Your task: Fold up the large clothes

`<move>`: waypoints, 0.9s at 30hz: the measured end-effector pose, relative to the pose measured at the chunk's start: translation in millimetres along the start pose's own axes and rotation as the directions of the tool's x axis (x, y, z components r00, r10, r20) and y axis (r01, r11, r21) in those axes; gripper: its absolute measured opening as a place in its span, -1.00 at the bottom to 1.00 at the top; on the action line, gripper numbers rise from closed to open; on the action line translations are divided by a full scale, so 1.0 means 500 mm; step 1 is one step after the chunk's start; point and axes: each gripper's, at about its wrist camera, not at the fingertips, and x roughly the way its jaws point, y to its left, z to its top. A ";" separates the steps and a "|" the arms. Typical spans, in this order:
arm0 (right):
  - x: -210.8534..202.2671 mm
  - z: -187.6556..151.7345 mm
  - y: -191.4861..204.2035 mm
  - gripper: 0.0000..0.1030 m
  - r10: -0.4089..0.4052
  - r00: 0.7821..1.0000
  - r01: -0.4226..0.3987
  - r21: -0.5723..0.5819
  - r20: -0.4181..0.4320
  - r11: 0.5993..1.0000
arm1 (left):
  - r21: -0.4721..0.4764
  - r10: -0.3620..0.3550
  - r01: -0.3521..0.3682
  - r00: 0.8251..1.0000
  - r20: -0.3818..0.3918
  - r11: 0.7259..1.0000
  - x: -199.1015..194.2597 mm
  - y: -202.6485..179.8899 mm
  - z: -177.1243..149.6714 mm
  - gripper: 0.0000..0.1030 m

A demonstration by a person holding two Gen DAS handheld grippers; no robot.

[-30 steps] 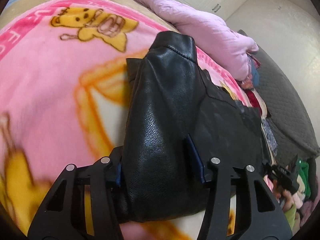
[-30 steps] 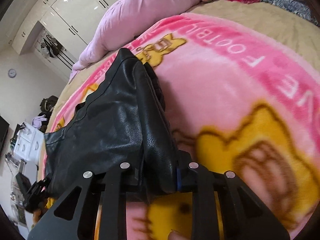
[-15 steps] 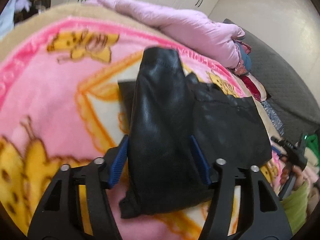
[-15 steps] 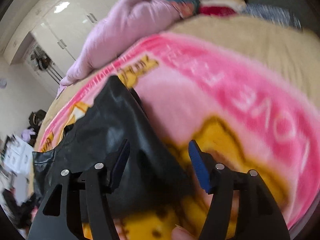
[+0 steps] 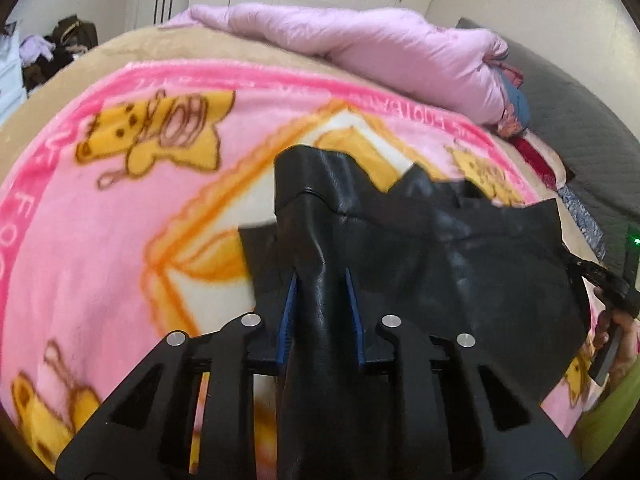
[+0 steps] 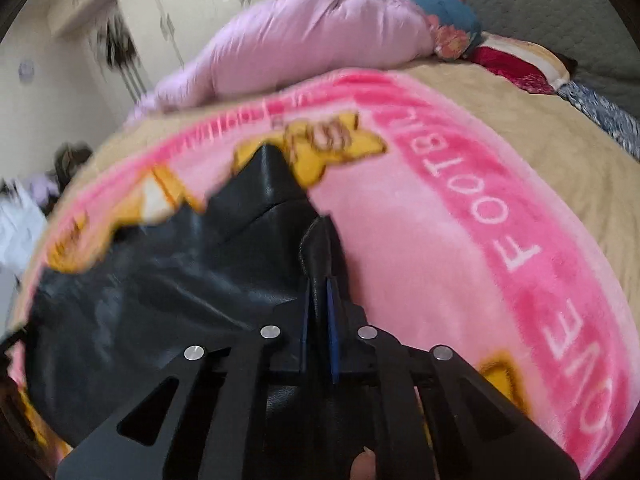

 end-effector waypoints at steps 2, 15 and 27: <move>-0.025 0.007 -0.019 -0.89 0.037 0.998 -0.040 0.052 0.056 0.998 | 0.019 0.007 -0.007 0.999 0.038 1.000 -0.008 -0.014 0.009 -0.74; -0.031 -0.033 -0.017 0.25 -0.060 0.997 0.055 0.097 0.044 0.994 | 0.080 0.101 -0.101 0.995 0.002 0.992 0.012 -0.029 0.006 -0.45; -0.147 -0.062 0.063 0.68 0.076 0.984 -0.091 0.087 0.162 0.992 | 0.086 0.143 -0.145 0.989 0.028 0.986 -0.054 -0.010 -0.006 0.17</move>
